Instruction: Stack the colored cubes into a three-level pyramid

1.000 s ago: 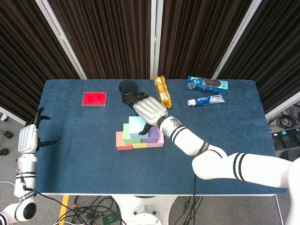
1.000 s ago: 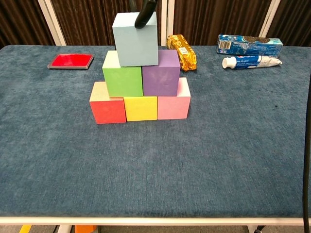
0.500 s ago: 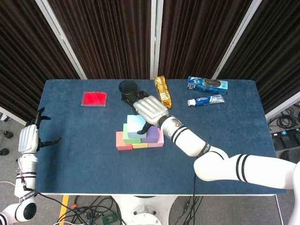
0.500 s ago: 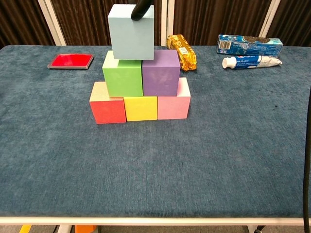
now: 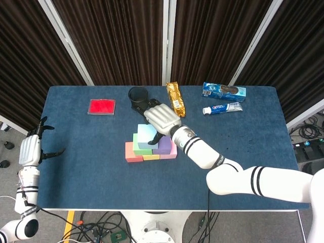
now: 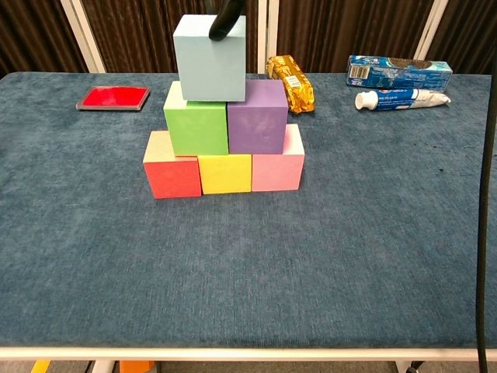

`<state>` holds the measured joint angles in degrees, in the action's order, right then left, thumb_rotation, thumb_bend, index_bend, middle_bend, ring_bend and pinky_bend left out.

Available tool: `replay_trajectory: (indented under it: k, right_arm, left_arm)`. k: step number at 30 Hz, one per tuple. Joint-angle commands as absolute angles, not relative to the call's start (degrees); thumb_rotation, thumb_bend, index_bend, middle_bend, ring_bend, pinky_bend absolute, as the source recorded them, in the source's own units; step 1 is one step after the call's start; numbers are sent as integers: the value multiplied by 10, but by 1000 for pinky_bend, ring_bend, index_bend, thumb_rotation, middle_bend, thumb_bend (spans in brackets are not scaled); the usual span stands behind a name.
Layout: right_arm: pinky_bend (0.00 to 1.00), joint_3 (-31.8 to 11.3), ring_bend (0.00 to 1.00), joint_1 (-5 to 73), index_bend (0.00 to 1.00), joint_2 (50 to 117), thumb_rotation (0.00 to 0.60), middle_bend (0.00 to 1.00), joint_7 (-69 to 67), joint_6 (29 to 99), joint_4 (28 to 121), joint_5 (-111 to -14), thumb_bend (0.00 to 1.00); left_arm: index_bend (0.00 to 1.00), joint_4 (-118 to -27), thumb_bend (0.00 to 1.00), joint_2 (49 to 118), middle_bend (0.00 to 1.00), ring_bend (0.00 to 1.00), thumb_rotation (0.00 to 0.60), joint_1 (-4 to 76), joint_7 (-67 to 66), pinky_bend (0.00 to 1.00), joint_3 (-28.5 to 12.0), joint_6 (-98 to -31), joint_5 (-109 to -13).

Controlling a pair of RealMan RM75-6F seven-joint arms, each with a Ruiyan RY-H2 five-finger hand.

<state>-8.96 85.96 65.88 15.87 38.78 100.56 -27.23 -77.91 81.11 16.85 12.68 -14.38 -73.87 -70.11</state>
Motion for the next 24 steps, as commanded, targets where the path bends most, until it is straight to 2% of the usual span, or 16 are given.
replay_trajectory:
  k: [1, 24]
  right_arm:
    - [0, -90, 15, 859, 0, 659, 600, 537, 159, 386, 1005, -272, 101]
    - [0, -95, 15, 855, 0, 663, 600, 538, 151, 357, 987, -288, 144]
  left_arm:
    - [40, -779, 62, 811, 279, 175, 600, 169, 128, 149, -144, -738, -702]
    - [39, -763, 62, 815, 274, 166, 600, 173, 127, 142, -139, -731, -706]
